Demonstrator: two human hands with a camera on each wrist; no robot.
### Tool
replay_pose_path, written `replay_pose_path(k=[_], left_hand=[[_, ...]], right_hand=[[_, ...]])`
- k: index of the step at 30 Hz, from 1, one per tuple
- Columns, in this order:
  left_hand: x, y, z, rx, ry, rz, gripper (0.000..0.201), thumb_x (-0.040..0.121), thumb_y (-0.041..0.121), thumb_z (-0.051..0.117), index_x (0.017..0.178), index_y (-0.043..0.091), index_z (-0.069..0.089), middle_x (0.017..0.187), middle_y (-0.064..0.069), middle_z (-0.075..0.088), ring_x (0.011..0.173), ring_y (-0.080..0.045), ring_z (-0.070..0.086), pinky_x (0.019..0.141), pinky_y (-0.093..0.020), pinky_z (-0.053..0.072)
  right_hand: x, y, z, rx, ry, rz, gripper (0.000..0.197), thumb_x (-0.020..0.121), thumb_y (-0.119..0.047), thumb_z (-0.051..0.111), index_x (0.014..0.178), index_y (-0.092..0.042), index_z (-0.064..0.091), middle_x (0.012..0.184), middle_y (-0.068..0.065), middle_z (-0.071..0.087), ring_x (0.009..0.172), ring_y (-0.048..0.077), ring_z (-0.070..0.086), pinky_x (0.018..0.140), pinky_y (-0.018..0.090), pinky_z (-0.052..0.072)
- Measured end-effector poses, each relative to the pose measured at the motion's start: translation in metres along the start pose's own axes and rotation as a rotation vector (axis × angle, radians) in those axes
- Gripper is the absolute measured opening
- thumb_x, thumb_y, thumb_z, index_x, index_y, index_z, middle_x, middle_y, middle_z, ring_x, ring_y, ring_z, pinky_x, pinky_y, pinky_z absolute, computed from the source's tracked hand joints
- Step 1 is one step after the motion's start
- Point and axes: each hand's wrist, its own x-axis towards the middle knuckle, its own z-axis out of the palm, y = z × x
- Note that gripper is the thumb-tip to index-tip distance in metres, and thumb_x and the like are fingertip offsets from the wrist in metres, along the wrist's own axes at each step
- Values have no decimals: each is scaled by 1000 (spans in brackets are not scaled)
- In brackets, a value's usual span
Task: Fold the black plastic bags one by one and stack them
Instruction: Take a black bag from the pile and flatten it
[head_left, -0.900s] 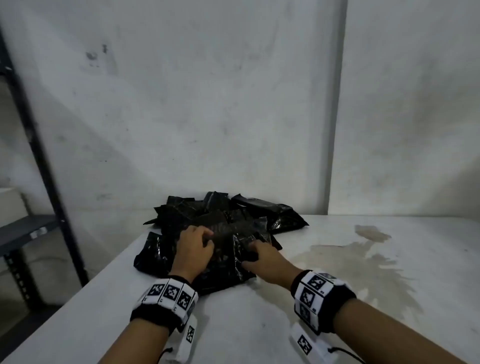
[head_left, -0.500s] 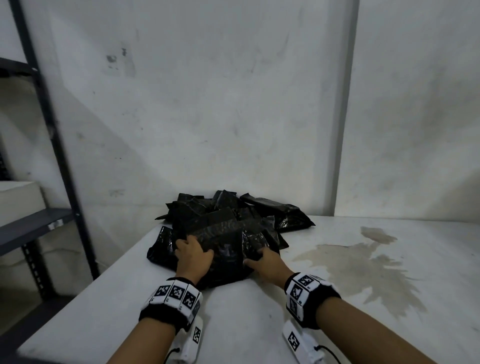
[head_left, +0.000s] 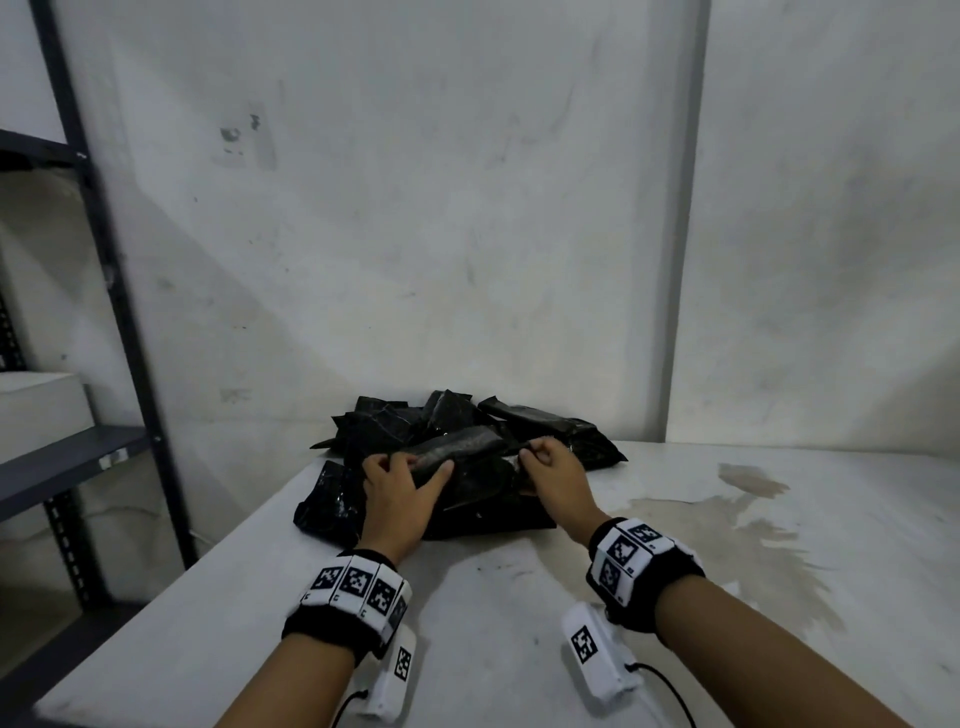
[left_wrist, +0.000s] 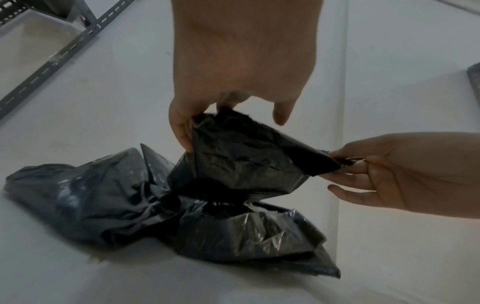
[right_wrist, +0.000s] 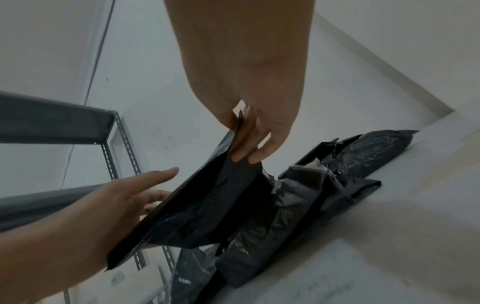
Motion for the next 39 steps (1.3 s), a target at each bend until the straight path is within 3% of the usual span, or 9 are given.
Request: replay_pose_path(k=[2, 6, 10, 15, 20, 24, 31, 35, 39], left_hand=[[1, 16, -6, -149, 1, 45, 54, 82, 53, 64, 117, 14, 52, 130, -4, 24, 124, -23, 36, 105, -28, 30], [2, 45, -14, -341, -133, 142, 73, 62, 62, 66, 120, 21, 52, 128, 3, 23, 125, -15, 37, 110, -27, 29], [11, 56, -9, -166, -182, 278, 84, 61, 40, 87, 130, 24, 44, 132, 1, 21, 119, -10, 38, 109, -23, 30], [18, 68, 12, -356, -31, 391, 17, 84, 16, 72, 100, 13, 66, 99, -5, 67, 91, -12, 62, 81, -24, 45], [12, 84, 36, -681, -142, 223, 6, 90, 13, 63, 92, 14, 69, 92, -1, 70, 93, -15, 63, 90, -32, 47], [4, 89, 56, -764, -241, 113, 11, 92, 14, 60, 97, 18, 69, 99, -1, 71, 98, -17, 65, 92, -30, 48], [7, 87, 71, -635, -300, -47, 12, 92, 14, 61, 97, 7, 69, 92, -6, 70, 88, -22, 66, 81, -34, 53], [10, 79, 84, -566, -354, -190, 8, 89, 16, 64, 90, 10, 68, 96, -13, 70, 91, -30, 66, 73, -33, 50], [12, 73, 94, -591, -373, -226, 5, 90, 15, 61, 91, 13, 65, 95, -10, 69, 81, -23, 65, 61, -25, 47]], right_hand=[[5, -13, -6, 86, 23, 11, 11, 96, -14, 55, 85, -16, 57, 91, 15, 66, 88, 29, 65, 81, 46, 57], [12, -41, -26, 241, 107, -8, 7, 97, -13, 55, 90, -11, 55, 83, 9, 65, 74, 19, 64, 57, 24, 56], [17, -63, -54, 291, 163, -65, 8, 97, -18, 56, 99, -10, 57, 90, 7, 70, 79, 21, 69, 55, 21, 51], [9, -77, -99, 252, 230, -115, 8, 95, -18, 59, 88, -17, 60, 83, 2, 70, 65, 16, 70, 51, 23, 47], [-9, -64, -138, -73, 431, -226, 11, 82, -27, 71, 71, -26, 70, 87, -5, 69, 87, 8, 61, 77, 19, 41], [-16, -36, -152, 17, 342, -79, 20, 86, -28, 66, 75, -13, 69, 87, 6, 71, 89, 25, 65, 84, 40, 51], [-23, -19, -155, 251, 230, 86, 41, 91, -47, 59, 94, -7, 71, 83, 7, 70, 69, 19, 65, 63, 29, 53], [-17, 7, -151, 111, 283, 81, 25, 78, -31, 79, 92, -11, 70, 88, 10, 74, 83, 24, 70, 69, 33, 59], [-11, 26, -151, 166, 275, 134, 47, 76, -22, 82, 113, -11, 54, 88, 9, 71, 79, 19, 67, 68, 33, 57]])
